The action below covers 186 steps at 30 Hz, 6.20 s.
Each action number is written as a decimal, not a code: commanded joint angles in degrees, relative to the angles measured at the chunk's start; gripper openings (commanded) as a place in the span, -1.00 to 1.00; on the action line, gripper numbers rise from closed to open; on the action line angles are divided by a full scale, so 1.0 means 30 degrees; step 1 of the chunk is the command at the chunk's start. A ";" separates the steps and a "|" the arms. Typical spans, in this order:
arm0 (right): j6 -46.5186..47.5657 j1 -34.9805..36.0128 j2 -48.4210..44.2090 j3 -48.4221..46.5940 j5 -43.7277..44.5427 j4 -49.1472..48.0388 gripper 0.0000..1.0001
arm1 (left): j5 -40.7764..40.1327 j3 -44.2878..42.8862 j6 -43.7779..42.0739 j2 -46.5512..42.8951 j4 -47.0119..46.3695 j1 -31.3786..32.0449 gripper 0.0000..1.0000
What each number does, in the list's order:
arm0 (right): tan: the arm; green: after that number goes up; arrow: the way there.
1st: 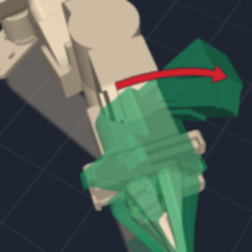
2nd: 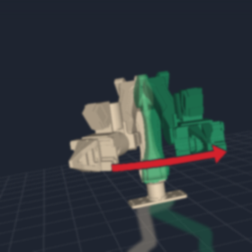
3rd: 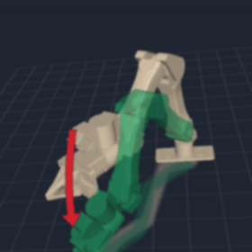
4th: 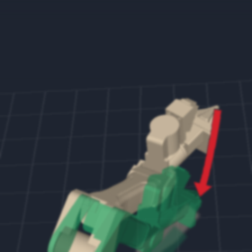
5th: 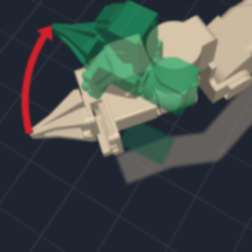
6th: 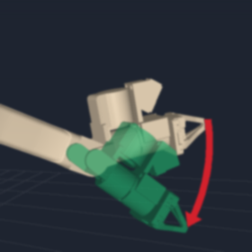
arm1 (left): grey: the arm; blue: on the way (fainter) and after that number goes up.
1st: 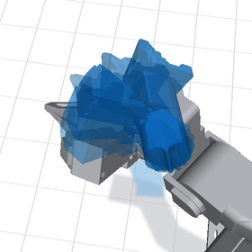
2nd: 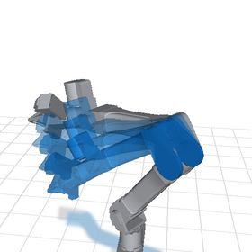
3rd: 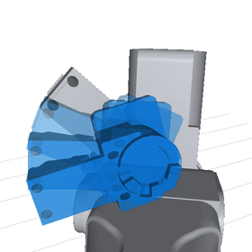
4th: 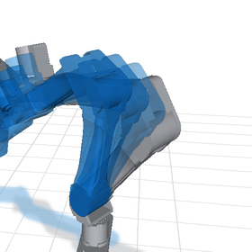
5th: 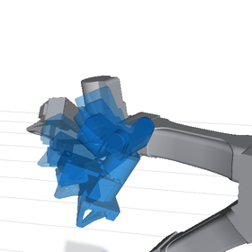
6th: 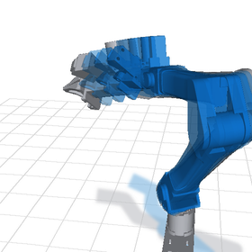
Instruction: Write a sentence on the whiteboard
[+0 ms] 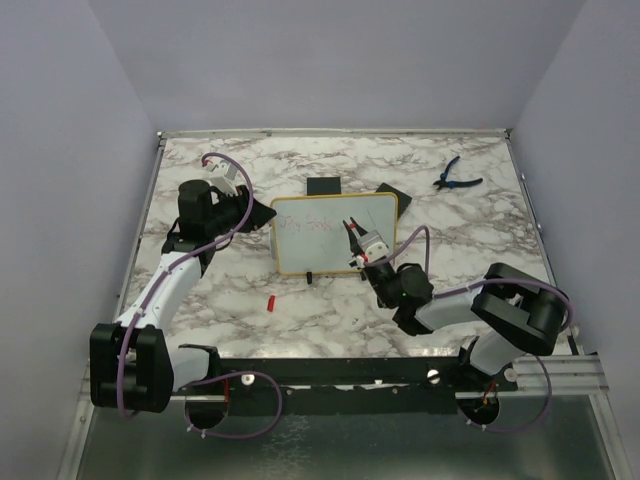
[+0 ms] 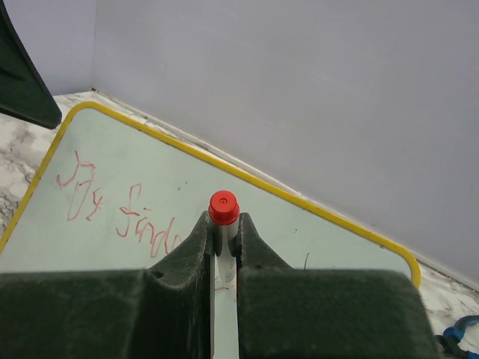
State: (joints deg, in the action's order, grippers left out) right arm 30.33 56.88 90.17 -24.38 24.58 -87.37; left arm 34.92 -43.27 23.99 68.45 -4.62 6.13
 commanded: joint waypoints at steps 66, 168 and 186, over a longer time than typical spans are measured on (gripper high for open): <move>-0.0602 -0.0416 -0.0609 0.0364 -0.0236 -0.4033 -0.98 | -0.0052 0.0213 -0.0313 -0.0579 -0.0188 0.0122 -0.54; 0.0049 -0.0562 -0.0990 0.1680 0.0846 -0.4040 -0.98 | 0.0080 0.0125 -0.0282 -0.0406 -0.0211 0.0120 -0.54; 0.0052 -0.0540 -0.1340 0.1830 0.0153 -0.4041 -0.98 | 0.0040 0.0154 -0.0287 -0.0484 -0.0194 0.0105 -0.54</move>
State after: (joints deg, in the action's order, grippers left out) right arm 30.09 55.75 87.39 -20.16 25.06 -87.42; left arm 34.89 -43.27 23.97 67.88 -4.62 6.13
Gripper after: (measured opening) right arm 0.082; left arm 0.233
